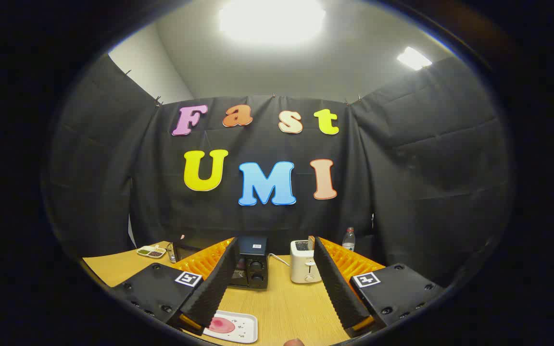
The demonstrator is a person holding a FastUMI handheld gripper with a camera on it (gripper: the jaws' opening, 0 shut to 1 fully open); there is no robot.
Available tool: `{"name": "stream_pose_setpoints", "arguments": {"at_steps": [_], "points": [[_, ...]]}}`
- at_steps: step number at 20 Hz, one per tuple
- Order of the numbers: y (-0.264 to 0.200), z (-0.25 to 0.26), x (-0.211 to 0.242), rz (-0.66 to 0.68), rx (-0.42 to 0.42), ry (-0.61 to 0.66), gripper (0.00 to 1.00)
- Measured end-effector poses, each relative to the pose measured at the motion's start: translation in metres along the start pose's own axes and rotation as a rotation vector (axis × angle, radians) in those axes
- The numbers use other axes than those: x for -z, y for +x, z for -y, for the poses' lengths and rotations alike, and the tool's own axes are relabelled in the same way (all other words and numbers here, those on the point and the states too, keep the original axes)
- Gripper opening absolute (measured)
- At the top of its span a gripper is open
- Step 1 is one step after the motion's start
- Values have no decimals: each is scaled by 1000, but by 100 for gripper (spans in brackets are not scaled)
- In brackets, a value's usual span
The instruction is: Open the toaster oven, put the food inside, and close the toaster oven door.
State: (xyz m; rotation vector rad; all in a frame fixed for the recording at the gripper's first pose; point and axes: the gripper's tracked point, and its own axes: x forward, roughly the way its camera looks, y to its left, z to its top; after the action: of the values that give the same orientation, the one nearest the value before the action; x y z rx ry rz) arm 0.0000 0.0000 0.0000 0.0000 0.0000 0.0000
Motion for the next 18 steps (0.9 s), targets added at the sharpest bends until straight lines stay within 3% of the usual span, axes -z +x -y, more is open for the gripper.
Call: {"name": "stream_pose_setpoints", "arguments": {"at_steps": [18], "points": [[2,-29,9,-23,-39,9,98]]}}
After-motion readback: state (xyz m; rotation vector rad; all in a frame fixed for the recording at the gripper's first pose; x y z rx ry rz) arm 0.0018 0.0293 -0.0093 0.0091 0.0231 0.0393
